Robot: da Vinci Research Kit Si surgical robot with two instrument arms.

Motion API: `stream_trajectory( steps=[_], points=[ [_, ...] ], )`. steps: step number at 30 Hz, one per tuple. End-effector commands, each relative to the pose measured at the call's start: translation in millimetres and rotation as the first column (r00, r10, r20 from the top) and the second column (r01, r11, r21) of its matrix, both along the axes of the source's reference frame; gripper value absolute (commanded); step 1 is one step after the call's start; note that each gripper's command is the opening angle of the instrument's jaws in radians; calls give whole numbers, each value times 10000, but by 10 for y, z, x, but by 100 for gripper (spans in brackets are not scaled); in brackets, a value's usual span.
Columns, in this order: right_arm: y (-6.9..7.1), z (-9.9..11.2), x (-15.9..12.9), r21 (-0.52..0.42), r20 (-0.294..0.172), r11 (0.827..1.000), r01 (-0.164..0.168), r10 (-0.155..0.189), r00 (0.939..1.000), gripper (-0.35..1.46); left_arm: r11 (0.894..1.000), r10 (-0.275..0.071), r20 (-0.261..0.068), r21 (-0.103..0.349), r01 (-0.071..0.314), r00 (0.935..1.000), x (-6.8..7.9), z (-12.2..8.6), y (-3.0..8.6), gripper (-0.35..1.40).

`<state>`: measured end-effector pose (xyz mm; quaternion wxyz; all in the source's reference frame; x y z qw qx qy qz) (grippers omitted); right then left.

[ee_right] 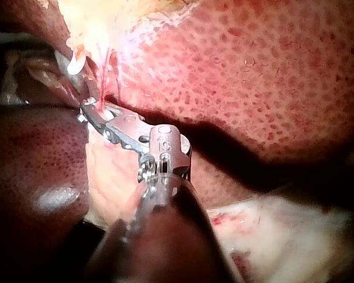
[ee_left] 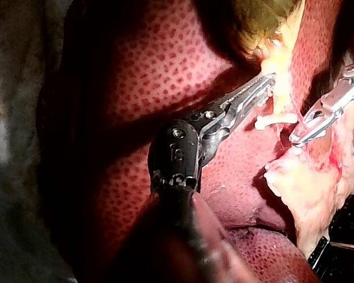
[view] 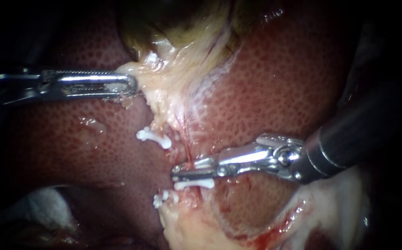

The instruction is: Going back second clip right tube

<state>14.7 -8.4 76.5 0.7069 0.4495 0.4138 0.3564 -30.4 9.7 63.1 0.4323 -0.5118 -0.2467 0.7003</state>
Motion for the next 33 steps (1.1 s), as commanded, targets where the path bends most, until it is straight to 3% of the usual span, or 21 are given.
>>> stream_trajectory(
  steps=[1,8,10,11,13,15,18,20,29,33],
  points=[
    [0,0,0,-15,22,10000,10,-10,10000,-35,10000,4,5,-5,-4,10000,0,0,0,-35],
    [-2,-1,2,-22,45,10000,31,-31,10000,-35,10000,4,5,-5,-4,10000,0,0,0,-35],
    [-2,0,4,-433,-223,9990,-103,93,9997,2,10000,3,5,-5,-3,10000,0,0,0,-35],
    [-2,0,5,-582,-414,9982,-164,140,9990,9,10000,3,5,-5,-3,10000,0,0,0,-35],
    [-1,1,8,-1437,-855,9896,-119,-4,9963,38,10000,3,5,-5,-3,10000,0,0,0,-35],
    [0,2,12,-2005,-889,9794,-228,50,9960,45,10000,3,5,-5,-3,10000,0,0,0,-35],
    [2,2,13,-2658,-627,9622,-589,437,9971,49,10000,5,5,-5,-5,10000,0,0,0,-35],
    [3,3,12,-2815,-617,9577,-593,436,9971,49,10000,6,6,-5,-6,10000,0,0,0,-35],
    [8,2,-4,-3136,-725,9485,-443,226,9971,49,10000,8,8,-5,-8,10000,1,0,0,-35],
    [15,-11,-28,-3349,-845,9418,-307,24,9964,49,10000,-7,-6,-12,7,10000,2,-1,-1,-35]
  ],
)
